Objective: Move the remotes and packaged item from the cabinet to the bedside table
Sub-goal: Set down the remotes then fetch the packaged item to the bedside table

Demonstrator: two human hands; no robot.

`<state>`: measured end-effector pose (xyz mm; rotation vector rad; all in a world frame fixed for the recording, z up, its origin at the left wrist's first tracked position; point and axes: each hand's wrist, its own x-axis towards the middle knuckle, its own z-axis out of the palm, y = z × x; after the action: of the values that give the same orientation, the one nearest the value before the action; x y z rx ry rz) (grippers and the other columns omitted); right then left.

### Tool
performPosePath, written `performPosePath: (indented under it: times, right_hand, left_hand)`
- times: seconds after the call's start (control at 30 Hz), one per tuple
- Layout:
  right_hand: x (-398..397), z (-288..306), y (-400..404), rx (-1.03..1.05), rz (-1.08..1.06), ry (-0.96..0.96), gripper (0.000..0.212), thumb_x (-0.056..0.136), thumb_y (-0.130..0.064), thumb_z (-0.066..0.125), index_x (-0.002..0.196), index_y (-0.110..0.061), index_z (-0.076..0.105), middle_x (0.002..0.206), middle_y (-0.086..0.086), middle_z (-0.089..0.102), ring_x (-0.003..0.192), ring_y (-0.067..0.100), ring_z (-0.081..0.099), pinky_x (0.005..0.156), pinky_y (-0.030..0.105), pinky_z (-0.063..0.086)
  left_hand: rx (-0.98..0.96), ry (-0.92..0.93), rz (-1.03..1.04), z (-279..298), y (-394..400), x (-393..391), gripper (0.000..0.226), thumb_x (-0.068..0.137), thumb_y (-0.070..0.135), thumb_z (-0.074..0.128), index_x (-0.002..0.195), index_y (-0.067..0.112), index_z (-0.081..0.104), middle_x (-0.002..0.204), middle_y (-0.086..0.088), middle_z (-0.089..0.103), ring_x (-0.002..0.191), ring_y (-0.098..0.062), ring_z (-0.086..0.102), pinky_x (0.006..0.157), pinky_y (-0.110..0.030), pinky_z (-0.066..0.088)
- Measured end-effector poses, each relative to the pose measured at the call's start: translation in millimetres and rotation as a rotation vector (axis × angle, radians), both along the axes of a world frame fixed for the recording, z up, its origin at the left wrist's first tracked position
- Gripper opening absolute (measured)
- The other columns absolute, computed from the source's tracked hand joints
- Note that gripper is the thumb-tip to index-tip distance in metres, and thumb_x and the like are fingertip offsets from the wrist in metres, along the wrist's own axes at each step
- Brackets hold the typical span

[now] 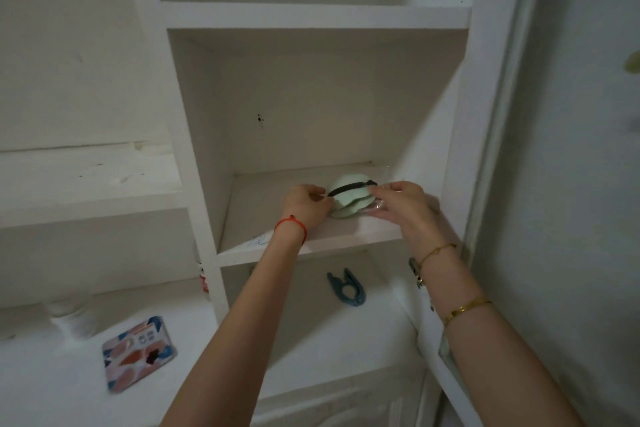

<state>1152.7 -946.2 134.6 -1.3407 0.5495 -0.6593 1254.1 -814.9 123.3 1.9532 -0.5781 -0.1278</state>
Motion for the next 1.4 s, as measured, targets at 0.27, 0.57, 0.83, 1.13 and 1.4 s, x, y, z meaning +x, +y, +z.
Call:
performPosePath:
  times: [0.27,0.57,0.83,1.13,1.4]
  right_hand:
    - [-31,-5,17,0.107,0.187,-0.143,0.038,0.087,0.000,0.065,0.121,0.014,0.053,0.114,0.031,0.065,0.085,0.032,0.067,0.069,0.030,0.062]
    - [-78,-23,79,0.167,0.352,-0.232,0.022,0.087,-0.004,0.064,0.108,-0.006,0.059,0.104,0.017,0.073,0.083,0.027,0.075,0.073,0.030,0.058]
    - [-108,-72,142,0.159,0.387,-0.133,0.030,0.088,0.000,0.064,0.117,-0.001,0.059,0.115,0.016,0.069,0.099,0.031,0.070,0.073,0.031,0.061]
    - [-122,-114,196,0.132,0.528,-0.009,0.025,0.089,-0.001,0.063,0.114,-0.004,0.060,0.112,0.012,0.071,0.097,0.025,0.071,0.078,0.031,0.060]
    - [-119,-140,265,0.080,0.769,0.117,0.027,0.089,-0.003,0.064,0.115,-0.004,0.058,0.106,0.012,0.072,0.095,0.024,0.070,0.082,0.032,0.059]
  left_hand:
    - [-0.228,-0.050,0.100,0,36,-28,0.037,0.089,0.031,0.066,0.121,0.014,0.067,0.112,0.001,0.069,0.097,-0.015,0.064,0.089,-0.028,0.051]
    - [-0.604,0.199,-0.016,-14,114,-96,0.037,0.081,0.028,0.074,0.117,0.024,0.068,0.114,-0.002,0.072,0.102,-0.016,0.069,0.089,-0.034,0.054]
    - [-0.686,0.319,0.106,-66,184,-150,0.043,0.087,0.010,0.068,0.127,0.022,0.060,0.113,-0.002,0.069,0.107,-0.019,0.066,0.094,-0.039,0.052]
    - [-0.658,0.299,0.285,-113,250,-191,0.043,0.086,0.009,0.069,0.125,0.024,0.062,0.119,-0.002,0.069,0.110,-0.021,0.067,0.090,-0.038,0.055]
    - [-0.624,0.287,0.488,-141,329,-228,0.043,0.085,0.016,0.071,0.125,0.028,0.062,0.119,-0.001,0.069,0.106,-0.019,0.067,0.081,-0.028,0.053]
